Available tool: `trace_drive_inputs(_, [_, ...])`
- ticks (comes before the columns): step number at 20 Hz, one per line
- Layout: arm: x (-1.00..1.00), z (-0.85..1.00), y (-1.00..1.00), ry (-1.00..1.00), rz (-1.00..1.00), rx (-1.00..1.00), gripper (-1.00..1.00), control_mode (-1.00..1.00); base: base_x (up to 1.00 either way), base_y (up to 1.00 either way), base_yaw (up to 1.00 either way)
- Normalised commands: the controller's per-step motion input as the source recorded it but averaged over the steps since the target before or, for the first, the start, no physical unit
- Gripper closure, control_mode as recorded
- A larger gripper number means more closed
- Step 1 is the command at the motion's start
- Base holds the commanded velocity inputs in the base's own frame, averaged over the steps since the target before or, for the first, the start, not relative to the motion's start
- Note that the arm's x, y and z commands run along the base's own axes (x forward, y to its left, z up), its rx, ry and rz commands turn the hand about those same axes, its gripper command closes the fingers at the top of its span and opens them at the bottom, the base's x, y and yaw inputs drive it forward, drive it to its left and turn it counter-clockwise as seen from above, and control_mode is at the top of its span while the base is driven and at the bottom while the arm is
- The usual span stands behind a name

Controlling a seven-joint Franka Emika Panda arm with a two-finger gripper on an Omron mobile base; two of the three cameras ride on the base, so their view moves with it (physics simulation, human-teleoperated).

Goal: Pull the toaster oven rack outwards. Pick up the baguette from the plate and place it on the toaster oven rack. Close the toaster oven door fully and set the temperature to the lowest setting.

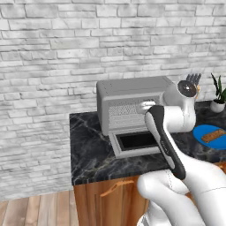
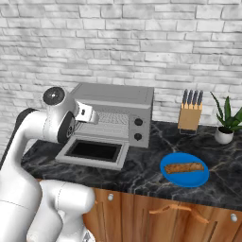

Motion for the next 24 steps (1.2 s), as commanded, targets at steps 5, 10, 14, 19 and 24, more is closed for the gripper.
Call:
trace_drive_inputs(5, [0.00,-0.06,-0.11,-0.15,-0.09,0.13,-1.00,-1.00,0.00,0.00,0.00])
trace_drive_inputs(10, [0.00,-0.11,-0.01,-0.08,-0.07,0.08,-1.00,-1.00,0.00,0.00,0.00])
trace_drive_inputs(14, [0.06,-0.14,0.00,-0.04,-0.06,0.05,-1.00,-1.00,0.00,0.00,0.00])
trace_drive_inputs(19, [0.10,-0.09,0.00,-0.01,-0.05,0.00,-1.00,-1.00,0.00,0.00,0.00])
trace_drive_inputs(24, [0.14,-0.03,0.00,-0.01,-0.01,0.00,-1.00,-1.00,0.00,0.00,0.00])
